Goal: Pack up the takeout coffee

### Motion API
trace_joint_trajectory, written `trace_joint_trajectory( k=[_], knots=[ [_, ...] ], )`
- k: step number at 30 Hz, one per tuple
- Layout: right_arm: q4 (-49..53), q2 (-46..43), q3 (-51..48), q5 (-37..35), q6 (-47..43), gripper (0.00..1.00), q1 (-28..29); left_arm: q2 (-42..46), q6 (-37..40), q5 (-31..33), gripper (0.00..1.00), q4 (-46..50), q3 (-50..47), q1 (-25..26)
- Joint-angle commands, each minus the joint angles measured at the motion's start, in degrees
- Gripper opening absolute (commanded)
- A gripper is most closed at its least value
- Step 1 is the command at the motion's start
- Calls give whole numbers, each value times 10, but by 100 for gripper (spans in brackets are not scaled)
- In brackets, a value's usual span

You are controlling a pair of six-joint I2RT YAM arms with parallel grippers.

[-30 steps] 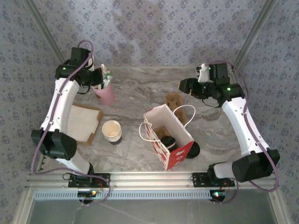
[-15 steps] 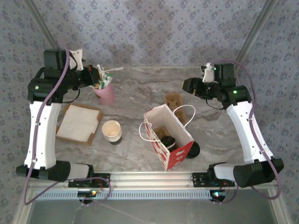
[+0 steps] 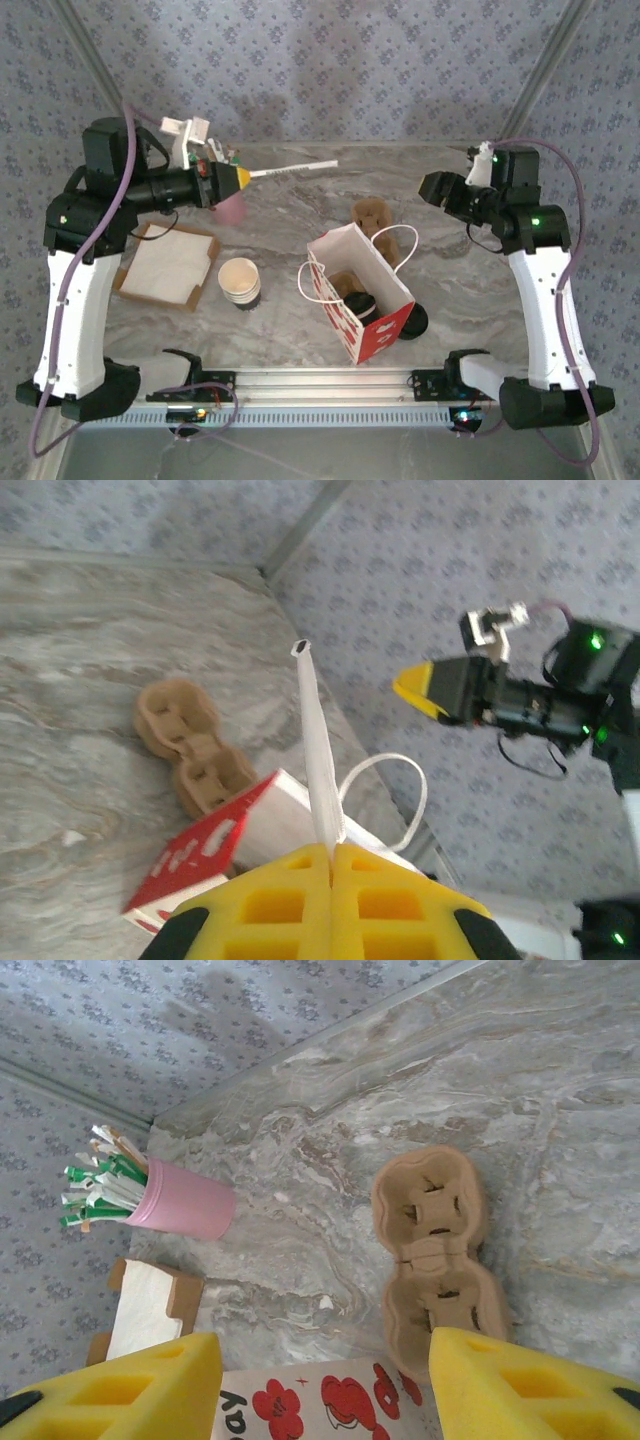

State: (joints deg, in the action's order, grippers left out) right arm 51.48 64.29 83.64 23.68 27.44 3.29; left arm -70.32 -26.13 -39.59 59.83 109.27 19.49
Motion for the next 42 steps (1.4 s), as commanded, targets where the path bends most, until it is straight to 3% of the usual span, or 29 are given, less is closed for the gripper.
trace_joint_trajectory(
  k=[1, 6, 15, 29, 35, 42],
  knots=[
    [27, -16, -9, -10, -9, 59, -10, -7, 16, 10, 0, 38, 9, 54],
    [34, -31, -18, -2, -11, 59, -21, -19, 43, 89, 0, 110, 39, 134],
    [31, -41, -33, 14, -9, 60, -29, -25, 57, 150, 0, 181, 44, 178],
    [17, -36, -62, 35, -10, 61, -30, -190, 78, 294, 0, 268, 157, 285],
    [17, -31, -69, 42, -19, 61, -33, -261, 88, 315, 0, 278, 195, 332],
    [-2, -16, -80, 52, -18, 61, -36, -301, 97, 315, 0, 283, 200, 351]
  ],
)
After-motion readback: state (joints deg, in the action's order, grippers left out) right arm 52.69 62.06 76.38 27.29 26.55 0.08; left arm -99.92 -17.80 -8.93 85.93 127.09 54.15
